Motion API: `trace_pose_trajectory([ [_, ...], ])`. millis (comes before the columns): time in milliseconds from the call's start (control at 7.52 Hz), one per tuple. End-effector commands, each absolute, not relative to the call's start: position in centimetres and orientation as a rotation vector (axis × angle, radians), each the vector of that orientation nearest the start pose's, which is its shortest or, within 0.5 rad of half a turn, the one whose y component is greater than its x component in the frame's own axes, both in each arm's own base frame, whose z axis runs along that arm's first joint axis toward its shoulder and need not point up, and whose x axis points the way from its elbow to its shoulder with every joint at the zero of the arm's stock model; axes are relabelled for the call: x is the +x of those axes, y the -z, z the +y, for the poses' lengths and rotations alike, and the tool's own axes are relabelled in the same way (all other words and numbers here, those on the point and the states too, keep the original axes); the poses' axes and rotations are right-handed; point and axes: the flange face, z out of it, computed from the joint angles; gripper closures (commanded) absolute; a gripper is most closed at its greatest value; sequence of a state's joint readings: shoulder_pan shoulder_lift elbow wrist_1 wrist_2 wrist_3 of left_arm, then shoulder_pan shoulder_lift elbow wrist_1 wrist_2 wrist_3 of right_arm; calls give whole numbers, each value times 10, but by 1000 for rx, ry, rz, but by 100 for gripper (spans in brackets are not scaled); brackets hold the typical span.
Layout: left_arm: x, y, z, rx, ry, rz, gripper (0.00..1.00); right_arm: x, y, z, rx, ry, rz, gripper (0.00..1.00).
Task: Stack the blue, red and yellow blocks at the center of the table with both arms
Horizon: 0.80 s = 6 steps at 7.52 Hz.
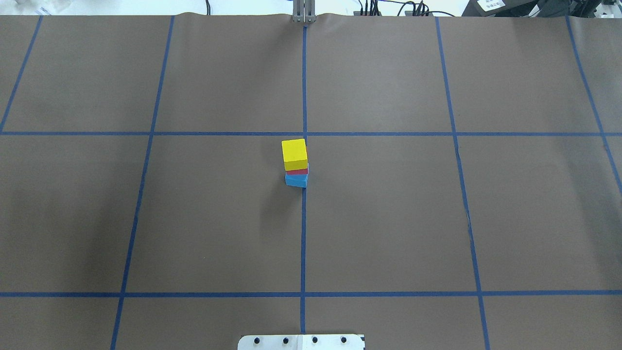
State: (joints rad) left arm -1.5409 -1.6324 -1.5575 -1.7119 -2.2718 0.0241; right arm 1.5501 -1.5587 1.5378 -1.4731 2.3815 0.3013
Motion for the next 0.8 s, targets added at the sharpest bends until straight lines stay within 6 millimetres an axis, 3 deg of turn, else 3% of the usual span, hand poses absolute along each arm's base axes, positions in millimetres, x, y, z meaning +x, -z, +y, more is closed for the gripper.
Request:
trace_pose_trajectory([
  [0,-53,-624,-532,179,-119,700,1,58,-662,-491,-64,-249,-818,1],
  [266,-53,-624,-532,179,-119,698,0,43,-645,-496,-77,-206,-815,0],
  [665,-53,-625,-532,178,-120,698,0,46,-638,-496,-25,-118,-823,0],
])
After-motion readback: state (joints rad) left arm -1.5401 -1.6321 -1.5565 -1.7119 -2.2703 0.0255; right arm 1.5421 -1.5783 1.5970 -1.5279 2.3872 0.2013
